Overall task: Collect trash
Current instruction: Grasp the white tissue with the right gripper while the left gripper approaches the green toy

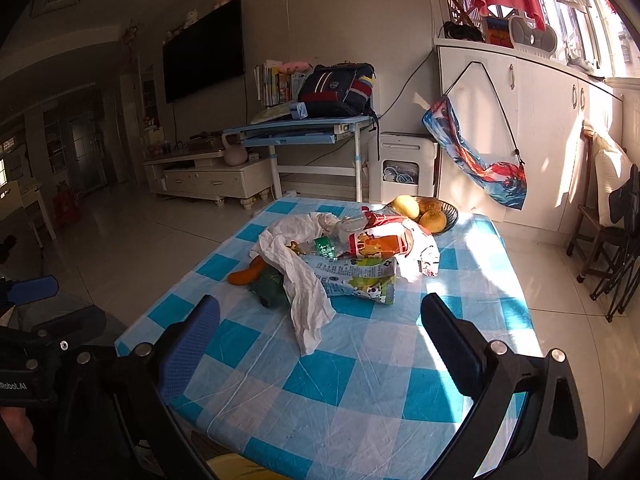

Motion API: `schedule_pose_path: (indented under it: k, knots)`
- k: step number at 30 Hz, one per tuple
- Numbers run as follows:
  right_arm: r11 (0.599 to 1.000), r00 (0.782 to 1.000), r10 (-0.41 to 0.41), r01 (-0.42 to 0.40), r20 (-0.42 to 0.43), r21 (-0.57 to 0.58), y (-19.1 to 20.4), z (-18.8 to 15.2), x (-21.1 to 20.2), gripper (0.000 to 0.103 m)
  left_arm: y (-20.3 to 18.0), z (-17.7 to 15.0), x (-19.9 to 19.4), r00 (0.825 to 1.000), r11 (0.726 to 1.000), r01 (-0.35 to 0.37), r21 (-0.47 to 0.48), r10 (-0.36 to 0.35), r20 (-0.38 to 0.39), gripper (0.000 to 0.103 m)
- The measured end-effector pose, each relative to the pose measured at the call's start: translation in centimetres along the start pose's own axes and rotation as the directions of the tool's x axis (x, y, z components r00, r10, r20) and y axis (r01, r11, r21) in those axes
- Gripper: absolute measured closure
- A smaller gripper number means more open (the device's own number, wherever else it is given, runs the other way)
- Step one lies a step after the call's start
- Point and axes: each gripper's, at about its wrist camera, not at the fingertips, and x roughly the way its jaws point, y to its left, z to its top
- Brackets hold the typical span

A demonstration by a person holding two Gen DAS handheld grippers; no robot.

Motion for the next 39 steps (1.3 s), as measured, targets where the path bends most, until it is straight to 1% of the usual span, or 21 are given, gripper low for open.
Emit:
schedule_pose_path:
  k: [4, 7, 9, 13, 17, 18, 19, 20, 21, 22, 24, 27, 30, 31, 32, 36, 39]
  knots:
    - [0.999, 0.999, 0.026, -0.027, -0.03, -0.029, 0.4, 0.1, 2.3, 0.007, 0.8, -0.2, 2.5, 0.999, 1.0, -0.015, -0.019, 0.014, -0.043, 0.007]
    - [0.998, 0.997, 0.045, -0.048, -0.06, -0.043, 0.6, 0.1, 4.3, 0.01, 1.1, 0.0, 4.0, 0.998, 0.999, -0.022, -0.027, 0.02, -0.066, 0.007]
    - [0.997, 0.995, 0.056, -0.061, -0.088, -0.052, 0.8, 0.2, 5.9, 0.02, 1.2, 0.2, 4.7, 0.997, 0.999, -0.026, -0.031, 0.024, -0.075, 0.007]
    - [0.996, 0.988, 0.064, -0.073, -0.144, -0.056, 1.3, 0.1, 9.4, 0.023, 1.4, 0.5, 6.3, 0.995, 0.999, -0.034, -0.043, 0.03, -0.097, 0.007]
    - [0.997, 0.974, 0.054, -0.065, -0.22, -0.041, 1.3, -0.1, 13.0, 0.034, 1.7, 0.9, 7.8, 0.993, 0.998, -0.043, -0.047, 0.037, -0.114, 0.007]
    - [0.997, 0.97, 0.055, -0.064, -0.236, -0.031, 1.1, -0.2, 13.6, 0.038, 1.7, 1.0, 8.3, 0.992, 0.998, -0.044, -0.047, 0.038, -0.116, 0.007]
    - [0.997, 0.961, 0.068, -0.073, -0.266, -0.009, 0.8, -0.3, 14.2, 0.048, 1.7, 1.1, 8.7, 0.992, 0.998, -0.045, -0.047, 0.039, -0.117, 0.007]
    - [0.995, 0.954, 0.101, -0.098, -0.282, 0.023, 0.5, -0.3, 14.4, 0.058, 1.7, 1.3, 9.0, 0.992, 0.998, -0.045, -0.047, 0.039, -0.118, 0.007]
    - [0.993, 0.952, 0.114, -0.107, -0.285, 0.04, 0.1, -0.3, 14.4, 0.071, 1.6, 1.6, 9.5, 0.992, 0.998, -0.043, -0.045, 0.037, -0.12, 0.007]
    - [0.993, 0.952, 0.119, -0.11, -0.281, 0.045, 0.0, -0.4, 13.9, 0.074, 1.6, 1.7, 9.9, 0.992, 0.998, -0.041, -0.042, 0.036, -0.12, 0.007]
    - [0.99, 0.952, 0.139, -0.126, -0.272, 0.065, -0.6, -0.6, 13.2, 0.088, 1.2, 2.0, 10.7, 0.992, 0.999, -0.033, -0.034, 0.029, -0.125, 0.007]
    - [0.987, 0.957, 0.142, -0.119, -0.252, 0.106, -2.1, -1.1, 11.5, 0.089, 0.1, 2.7, 12.1, 0.991, 1.0, -0.007, -0.012, 0.005, -0.13, 0.007]
    - [0.984, 0.962, 0.136, -0.103, -0.237, 0.147, -3.6, -1.8, 10.1, 0.089, -2.0, 3.5, 13.6, 0.99, 0.999, 0.046, 0.023, -0.043, -0.131, 0.007]
    - [0.982, 0.962, 0.138, -0.101, -0.234, 0.161, -4.0, -2.0, 9.7, 0.092, -2.6, 3.7, 13.9, 0.99, 0.998, 0.057, 0.035, -0.051, -0.131, 0.007]
    - [0.981, 0.964, 0.133, -0.095, -0.231, 0.169, -4.1, -2.0, 9.5, 0.093, -3.2, 3.9, 14.4, 0.99, 0.997, 0.064, 0.047, -0.057, -0.13, 0.007]
    - [0.976, 0.97, 0.12, -0.077, -0.211, 0.203, -5.3, -1.9, 8.3, 0.094, -5.6, 4.7, 16.3, 0.986, 0.991, 0.104, 0.079, -0.092, -0.142, 0.007]
    - [0.98, 0.964, 0.127, -0.085, -0.235, 0.182, -5.2, -1.9, 8.8, 0.092, -6.8, 5.3, 17.0, 0.984, 0.986, 0.12, 0.113, -0.104, -0.142, 0.007]
